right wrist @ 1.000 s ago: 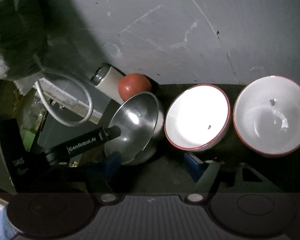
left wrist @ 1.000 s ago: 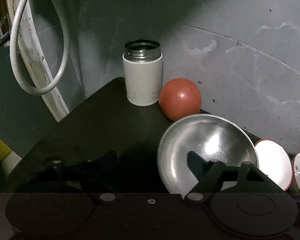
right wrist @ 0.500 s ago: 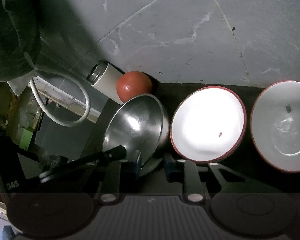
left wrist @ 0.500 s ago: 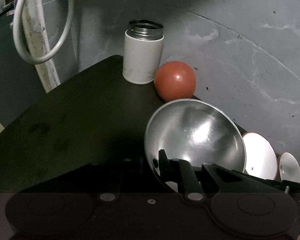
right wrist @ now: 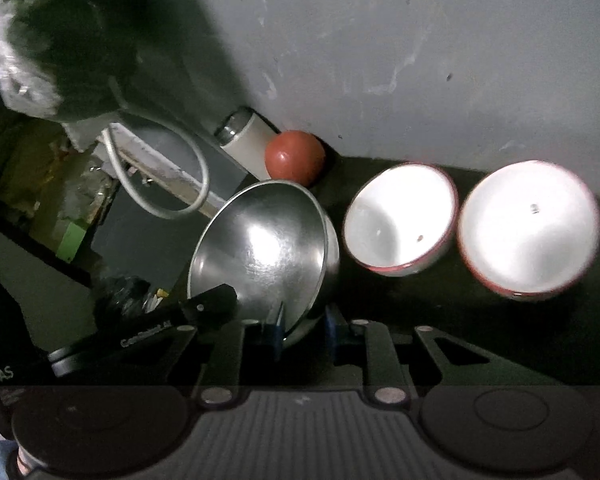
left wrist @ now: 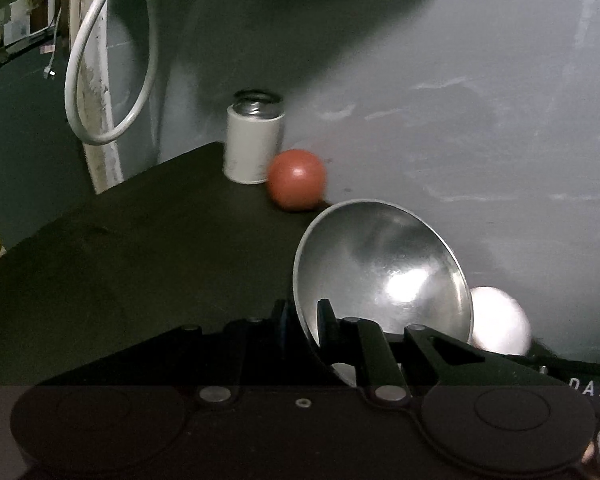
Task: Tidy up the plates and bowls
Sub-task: 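Move both grippers to the steel bowl and close them on its rim, then lift the steel bowl with both grippers and lower it beside the plate stack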
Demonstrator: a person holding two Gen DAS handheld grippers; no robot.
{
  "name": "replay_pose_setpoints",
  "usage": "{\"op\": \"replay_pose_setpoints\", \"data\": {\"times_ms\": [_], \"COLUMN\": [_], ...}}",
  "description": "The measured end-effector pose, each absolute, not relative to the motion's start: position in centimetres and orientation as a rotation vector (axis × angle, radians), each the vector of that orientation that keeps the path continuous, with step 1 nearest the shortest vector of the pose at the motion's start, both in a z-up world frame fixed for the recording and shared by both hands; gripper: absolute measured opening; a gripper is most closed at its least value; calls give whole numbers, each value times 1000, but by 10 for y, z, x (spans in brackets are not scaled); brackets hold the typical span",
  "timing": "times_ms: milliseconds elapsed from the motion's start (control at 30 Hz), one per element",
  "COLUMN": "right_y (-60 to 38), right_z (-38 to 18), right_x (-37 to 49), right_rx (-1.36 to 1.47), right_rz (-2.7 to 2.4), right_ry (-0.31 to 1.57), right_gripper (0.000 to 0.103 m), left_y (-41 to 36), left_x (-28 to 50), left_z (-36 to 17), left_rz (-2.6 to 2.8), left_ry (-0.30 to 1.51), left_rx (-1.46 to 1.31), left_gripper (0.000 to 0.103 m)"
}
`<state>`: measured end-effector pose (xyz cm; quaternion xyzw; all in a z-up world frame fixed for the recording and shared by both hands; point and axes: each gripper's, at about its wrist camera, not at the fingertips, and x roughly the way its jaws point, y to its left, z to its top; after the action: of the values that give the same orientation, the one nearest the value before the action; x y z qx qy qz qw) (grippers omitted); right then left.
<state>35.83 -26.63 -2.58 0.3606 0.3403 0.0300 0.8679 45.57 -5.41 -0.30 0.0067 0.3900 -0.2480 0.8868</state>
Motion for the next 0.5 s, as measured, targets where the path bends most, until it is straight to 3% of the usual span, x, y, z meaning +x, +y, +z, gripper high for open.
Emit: {"op": "replay_pose_setpoints", "data": {"times_ms": [500], "right_y": [-342], "right_z": [4], "right_x": [221], "right_rx": [582], "right_rz": [73], "right_ry": [763], "right_gripper": [23], "left_y": [-117], "left_x": [324], "left_z": [7], "left_rz": [-637], "left_ry": [867], "left_rx": [-112], "left_gripper": [16]}}
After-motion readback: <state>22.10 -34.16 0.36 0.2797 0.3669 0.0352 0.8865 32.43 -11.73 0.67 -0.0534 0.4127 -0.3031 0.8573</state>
